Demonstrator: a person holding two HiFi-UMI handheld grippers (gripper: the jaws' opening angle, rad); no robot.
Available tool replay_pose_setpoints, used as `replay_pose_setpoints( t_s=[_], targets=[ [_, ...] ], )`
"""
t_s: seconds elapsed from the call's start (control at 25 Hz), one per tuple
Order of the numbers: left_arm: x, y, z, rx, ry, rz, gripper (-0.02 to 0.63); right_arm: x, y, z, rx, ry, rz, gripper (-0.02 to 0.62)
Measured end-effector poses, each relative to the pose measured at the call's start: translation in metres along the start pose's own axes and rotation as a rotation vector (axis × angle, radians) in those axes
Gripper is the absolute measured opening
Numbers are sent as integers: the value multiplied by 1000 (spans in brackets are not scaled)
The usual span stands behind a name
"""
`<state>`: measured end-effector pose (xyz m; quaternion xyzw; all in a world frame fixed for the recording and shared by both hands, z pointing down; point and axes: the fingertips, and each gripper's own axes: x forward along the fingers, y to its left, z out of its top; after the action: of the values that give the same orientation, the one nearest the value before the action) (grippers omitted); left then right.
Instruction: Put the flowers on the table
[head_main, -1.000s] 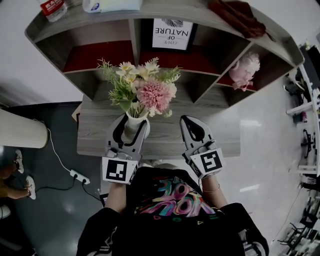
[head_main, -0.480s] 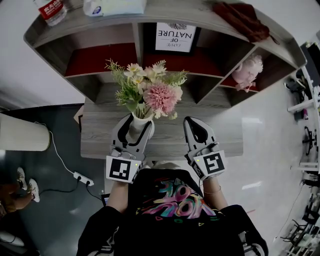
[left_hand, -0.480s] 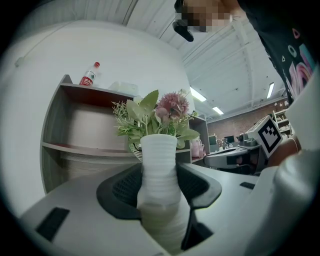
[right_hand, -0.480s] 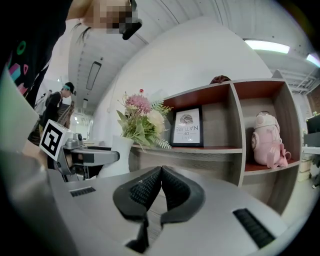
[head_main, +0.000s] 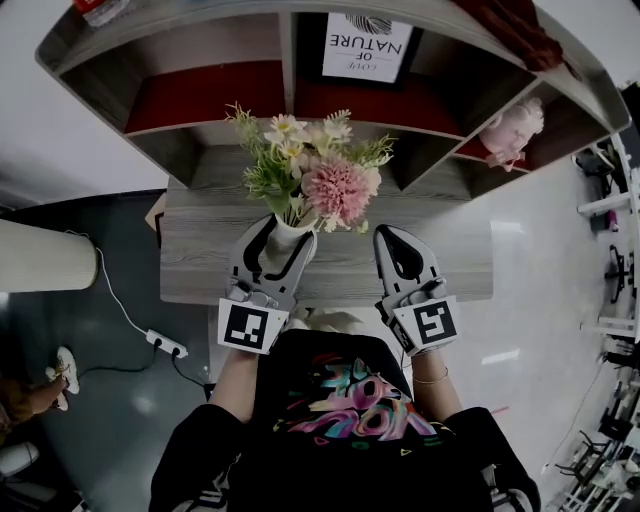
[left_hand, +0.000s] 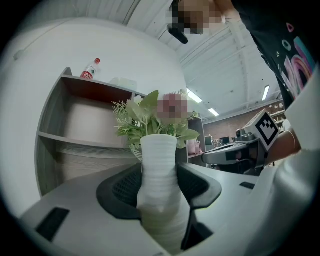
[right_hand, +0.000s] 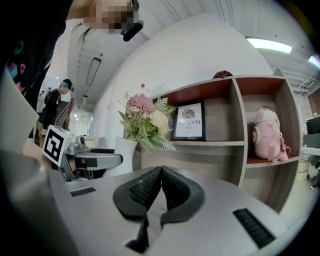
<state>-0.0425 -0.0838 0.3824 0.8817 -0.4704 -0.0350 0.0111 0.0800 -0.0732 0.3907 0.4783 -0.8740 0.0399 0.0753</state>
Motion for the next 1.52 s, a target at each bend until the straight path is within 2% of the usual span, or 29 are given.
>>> replay_pose_setpoints(
  t_s=[0.16, 0.6, 0.88, 1.12, 1.4, 1.52],
  targets=[
    [-1, 0, 3, -7, 3, -6, 236, 1, 4, 21, 5, -45, -11, 17],
    [-4, 1, 12, -16, 0, -10, 236, 0, 21, 34, 31, 1, 7, 17],
    [1, 4, -10, -4, 18, 12, 235, 3, 22, 21, 68, 26, -5, 17],
    [-2, 0, 2, -16, 17, 26, 235, -11, 27, 35, 80, 44, -9, 17],
    [-1, 2, -5, -21, 27, 18, 235, -20, 26, 18, 81, 126, -26, 17],
    [-2, 2, -3, -21, 19, 27, 235, -19, 27, 28, 100, 93, -35, 18]
  ],
)
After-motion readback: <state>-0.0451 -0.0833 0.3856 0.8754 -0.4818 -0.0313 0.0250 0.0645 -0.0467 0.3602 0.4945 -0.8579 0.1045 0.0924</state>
